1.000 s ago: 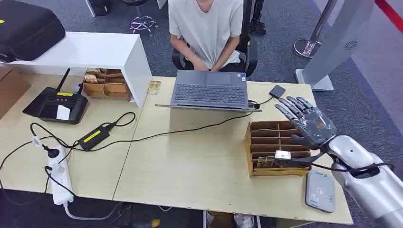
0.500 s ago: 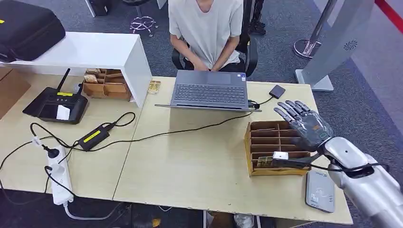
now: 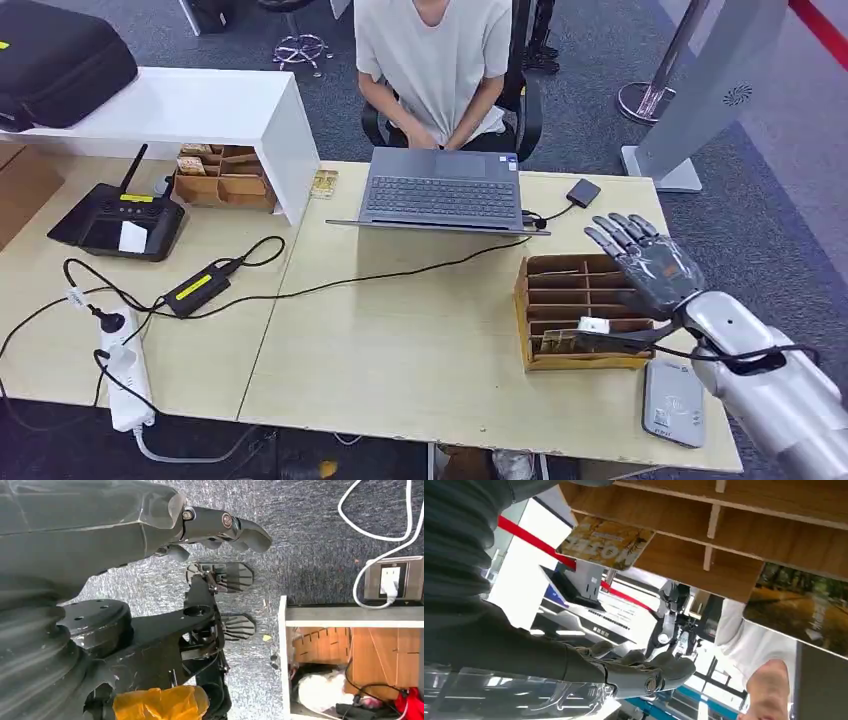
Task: Pass the card to the sensor for recognition and then transmit it.
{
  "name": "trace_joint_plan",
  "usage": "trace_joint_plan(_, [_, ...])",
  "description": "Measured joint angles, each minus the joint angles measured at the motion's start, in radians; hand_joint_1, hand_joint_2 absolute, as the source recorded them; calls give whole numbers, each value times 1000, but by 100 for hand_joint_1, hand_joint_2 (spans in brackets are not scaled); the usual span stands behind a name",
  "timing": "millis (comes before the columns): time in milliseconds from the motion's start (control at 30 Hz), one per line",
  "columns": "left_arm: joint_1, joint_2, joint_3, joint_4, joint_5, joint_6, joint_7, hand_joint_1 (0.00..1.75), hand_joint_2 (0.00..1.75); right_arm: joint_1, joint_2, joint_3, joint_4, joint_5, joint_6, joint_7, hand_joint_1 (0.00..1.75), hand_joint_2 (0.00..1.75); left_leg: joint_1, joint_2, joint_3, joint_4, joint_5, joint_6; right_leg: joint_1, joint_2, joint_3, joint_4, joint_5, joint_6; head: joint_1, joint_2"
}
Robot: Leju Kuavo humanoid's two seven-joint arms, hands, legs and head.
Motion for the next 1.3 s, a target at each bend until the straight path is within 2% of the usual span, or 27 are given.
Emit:
trace_joint_plan(300, [0,0,0,0,0,0,0,0,175,0,0,-1,22,3,-5,2,0,175,0,0,0,0,0,0,0,0,0,0,0,0,0,0])
trace_joint_plan(333, [0,0,0,0,0,0,0,0,175,0,0,-1,23,3,-5,2,175,175,0,0,0,0,0,0,0,0,0,0,0,0,0,0])
trace_joint_plan(967, [0,0,0,0,3,0,0,0,175,1,10,-12,33,-5,-7,-11,175,175,0,0,0,0,0,0,0,0,0,0,0,0,0,0])
trace_joint_plan(1000, [0,0,0,0,3,0,0,0,175,1,10,-13,34,-5,-7,-12,173,175,0,0,0,0,0,0,0,0,0,0,0,0,0,0])
trace_joint_plan(1033, [0,0,0,0,3,0,0,0,175,2,11,-14,34,-5,-7,-14,162,175,0,0,0,0,0,0,0,0,0,0,0,0,0,0])
trace_joint_plan(1133, [0,0,0,0,3,0,0,0,175,2,12,-15,34,-5,-6,-20,154,175,0,0,0,0,0,0,0,0,0,0,0,0,0,0])
trace_joint_plan(1300, [0,0,0,0,6,-3,-3,0,175,6,14,-16,33,-6,-6,-24,154,175,0,0,0,0,0,0,0,0,0,0,0,0,0,0])
